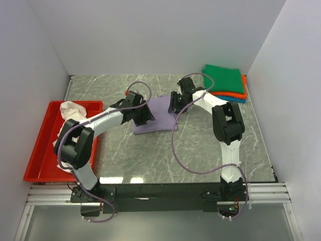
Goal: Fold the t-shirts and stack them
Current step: Neatly place the folded tshirt to the corner
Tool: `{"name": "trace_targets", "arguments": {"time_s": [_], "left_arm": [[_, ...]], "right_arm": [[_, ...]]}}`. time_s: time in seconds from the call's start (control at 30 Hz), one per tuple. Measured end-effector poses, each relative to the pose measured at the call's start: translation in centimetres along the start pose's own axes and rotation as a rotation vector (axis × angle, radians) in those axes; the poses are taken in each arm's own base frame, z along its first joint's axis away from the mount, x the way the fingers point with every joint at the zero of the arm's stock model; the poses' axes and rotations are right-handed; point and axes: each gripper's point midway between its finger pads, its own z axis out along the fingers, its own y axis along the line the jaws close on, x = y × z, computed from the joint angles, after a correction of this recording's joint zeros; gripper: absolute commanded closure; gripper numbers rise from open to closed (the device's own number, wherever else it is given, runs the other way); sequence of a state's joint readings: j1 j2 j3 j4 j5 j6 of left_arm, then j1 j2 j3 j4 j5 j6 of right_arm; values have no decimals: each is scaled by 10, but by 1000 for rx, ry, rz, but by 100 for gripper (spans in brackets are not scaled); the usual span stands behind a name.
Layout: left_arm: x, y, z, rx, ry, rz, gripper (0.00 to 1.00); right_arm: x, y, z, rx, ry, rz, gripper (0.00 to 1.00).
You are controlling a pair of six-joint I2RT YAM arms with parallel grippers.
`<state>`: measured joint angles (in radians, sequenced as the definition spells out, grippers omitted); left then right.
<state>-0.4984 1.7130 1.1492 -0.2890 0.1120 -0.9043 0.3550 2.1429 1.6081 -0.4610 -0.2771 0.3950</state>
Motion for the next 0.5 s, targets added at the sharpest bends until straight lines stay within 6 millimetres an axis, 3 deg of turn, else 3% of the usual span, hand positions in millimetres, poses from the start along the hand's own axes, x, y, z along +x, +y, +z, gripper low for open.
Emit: {"name": "trace_targets", "arguments": {"time_s": [0.3, 0.5], "left_arm": [[14, 0, 3, 0, 29, 14, 44], [21, -3, 2, 11, 47, 24, 45]], "right_arm": [[-2, -10, 7, 67, -20, 4, 46], [-4, 0, 15, 75, -27, -18, 49]]}}
